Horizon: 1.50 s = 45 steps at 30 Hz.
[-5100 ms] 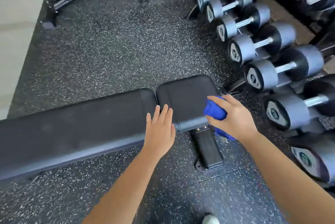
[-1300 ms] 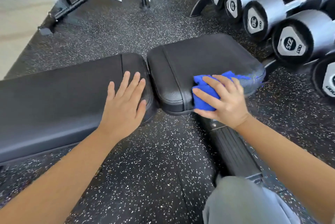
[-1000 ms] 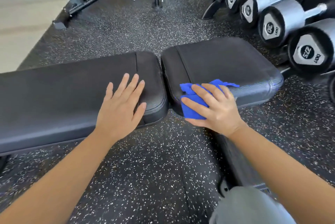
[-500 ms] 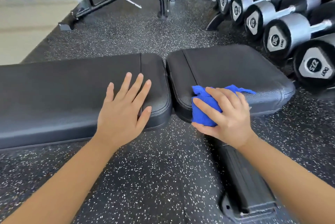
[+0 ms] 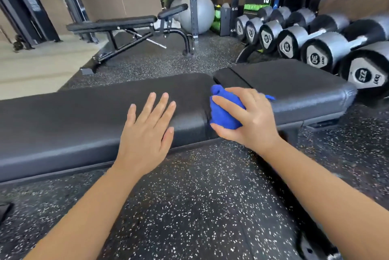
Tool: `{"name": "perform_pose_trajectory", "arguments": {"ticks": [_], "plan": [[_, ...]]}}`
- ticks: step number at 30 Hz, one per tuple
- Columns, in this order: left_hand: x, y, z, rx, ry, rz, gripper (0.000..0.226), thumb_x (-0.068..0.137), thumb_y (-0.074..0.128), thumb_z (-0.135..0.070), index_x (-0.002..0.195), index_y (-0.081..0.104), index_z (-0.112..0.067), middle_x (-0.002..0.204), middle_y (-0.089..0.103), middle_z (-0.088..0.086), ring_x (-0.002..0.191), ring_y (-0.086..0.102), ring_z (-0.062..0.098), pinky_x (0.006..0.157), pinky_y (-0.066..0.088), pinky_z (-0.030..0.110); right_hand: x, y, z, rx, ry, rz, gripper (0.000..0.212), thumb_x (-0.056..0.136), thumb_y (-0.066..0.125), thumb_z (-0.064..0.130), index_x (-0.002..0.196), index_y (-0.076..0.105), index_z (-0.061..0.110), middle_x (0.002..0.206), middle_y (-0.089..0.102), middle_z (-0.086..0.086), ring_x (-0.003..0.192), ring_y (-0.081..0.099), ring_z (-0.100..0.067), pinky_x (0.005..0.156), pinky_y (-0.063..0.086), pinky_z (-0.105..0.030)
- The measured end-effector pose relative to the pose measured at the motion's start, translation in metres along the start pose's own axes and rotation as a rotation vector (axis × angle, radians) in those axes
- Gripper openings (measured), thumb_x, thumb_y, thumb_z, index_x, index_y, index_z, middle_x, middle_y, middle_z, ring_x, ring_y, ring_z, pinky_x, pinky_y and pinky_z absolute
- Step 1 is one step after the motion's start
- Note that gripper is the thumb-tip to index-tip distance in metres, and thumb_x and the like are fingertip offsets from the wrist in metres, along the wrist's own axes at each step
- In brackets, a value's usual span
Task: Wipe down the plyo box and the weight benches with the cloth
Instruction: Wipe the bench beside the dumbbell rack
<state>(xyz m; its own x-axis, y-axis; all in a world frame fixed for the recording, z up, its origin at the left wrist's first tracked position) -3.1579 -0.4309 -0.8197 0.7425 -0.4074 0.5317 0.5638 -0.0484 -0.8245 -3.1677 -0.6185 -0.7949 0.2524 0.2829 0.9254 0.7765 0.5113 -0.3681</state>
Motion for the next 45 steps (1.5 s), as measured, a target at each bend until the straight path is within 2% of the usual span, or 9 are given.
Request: {"name": "perform_pose_trajectory", "arguments": {"ticks": [5,11,15,22,26,29,37,42,45], "plan": [[-0.04,-0.007,0.062,0.052,-0.12,0.003,0.054,0.094,0.024,-0.034,0.138,0.04,-0.008,0.146,0.036,0.01,0.136,0.025,0.03,0.098,0.025,0.061,0.009,0.043,0.08,-0.041,-0.095,0.015,0.039,0.073,0.063,0.053,0.101,0.072,0.027,0.106,0.069,-0.005,0.091,0.064,-0.03,0.074,0.047,-0.041],[-0.049,-0.008,0.068,0.032,-0.179,0.013,0.054,0.095,0.021,-0.035,0.141,0.036,-0.01,0.149,0.032,0.007,0.139,0.019,0.028,0.101,0.023,0.062,-0.002,0.031,0.053,-0.066,-0.297,0.033,0.044,0.076,0.063,0.051,0.114,0.057,0.028,0.109,0.067,-0.009,0.092,0.064,-0.032,0.072,0.049,-0.041],[-0.048,-0.008,0.067,0.013,-0.19,-0.014,0.052,0.096,0.022,-0.034,0.141,0.037,-0.012,0.149,0.031,0.005,0.14,0.018,0.026,0.102,0.019,0.062,-0.002,0.028,0.046,-0.034,-0.242,0.008,0.045,0.075,0.067,0.047,0.114,0.058,0.026,0.113,0.06,-0.007,0.09,0.064,-0.034,0.072,0.048,-0.044],[-0.051,-0.009,0.068,-0.004,-0.159,-0.055,0.051,0.095,0.025,-0.031,0.14,0.038,-0.011,0.149,0.032,0.004,0.139,0.019,0.024,0.101,0.021,0.06,0.02,0.063,0.125,-0.072,-0.296,0.048,0.038,0.08,0.058,0.052,0.106,0.071,0.027,0.107,0.069,-0.006,0.092,0.063,-0.031,0.072,0.042,-0.04],[-0.058,-0.011,0.078,-0.012,-0.156,-0.04,0.05,0.095,0.024,-0.03,0.141,0.036,-0.013,0.15,0.03,0.003,0.14,0.017,0.024,0.103,0.021,0.059,0.002,0.046,0.09,-0.063,-0.385,0.055,0.042,0.081,0.061,0.052,0.115,0.061,0.026,0.111,0.067,-0.008,0.094,0.063,-0.032,0.07,0.045,-0.038],[-0.07,-0.011,0.094,-0.002,-0.202,-0.036,0.05,0.096,0.023,-0.032,0.142,0.035,-0.015,0.15,0.03,0.003,0.14,0.018,0.024,0.104,0.019,0.059,-0.005,0.037,0.068,-0.085,-0.349,0.056,0.043,0.081,0.063,0.05,0.117,0.057,0.026,0.116,0.06,-0.007,0.095,0.062,-0.033,0.072,0.047,-0.04],[-0.084,-0.014,0.114,-0.033,-0.202,-0.034,0.051,0.094,0.026,-0.033,0.138,0.041,-0.013,0.147,0.035,0.007,0.137,0.027,0.028,0.102,0.022,0.06,0.03,0.086,0.162,-0.075,-0.298,0.114,0.045,0.08,0.056,0.055,0.115,0.058,0.027,0.109,0.067,-0.008,0.098,0.059,-0.032,0.075,0.041,-0.042],[-0.091,-0.019,0.13,-0.072,-0.239,-0.053,0.053,0.091,0.029,-0.036,0.135,0.047,-0.011,0.144,0.04,0.009,0.134,0.032,0.031,0.1,0.024,0.061,0.027,0.082,0.152,-0.084,-0.327,0.203,0.048,0.082,0.057,0.057,0.121,0.054,0.029,0.116,0.065,-0.008,0.1,0.057,-0.031,0.077,0.045,-0.041],[-0.092,-0.018,0.129,-0.103,-0.245,-0.069,0.053,0.09,0.031,-0.038,0.135,0.046,-0.013,0.146,0.037,0.007,0.136,0.03,0.03,0.102,0.019,0.057,0.032,0.082,0.155,-0.083,-0.275,0.23,0.048,0.081,0.057,0.056,0.12,0.054,0.029,0.116,0.065,-0.008,0.1,0.056,-0.031,0.079,0.043,-0.041]]}}
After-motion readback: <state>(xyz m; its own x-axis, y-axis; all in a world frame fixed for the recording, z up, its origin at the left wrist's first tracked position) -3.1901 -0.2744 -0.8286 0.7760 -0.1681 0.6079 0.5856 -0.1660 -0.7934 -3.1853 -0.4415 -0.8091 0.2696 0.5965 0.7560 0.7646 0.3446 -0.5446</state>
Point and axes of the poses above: each hand's wrist, its own x-axis towards the middle knuckle, its own y-axis out of the palm, z = x × y, the point moved 8 cm from there along x, towards the middle knuckle
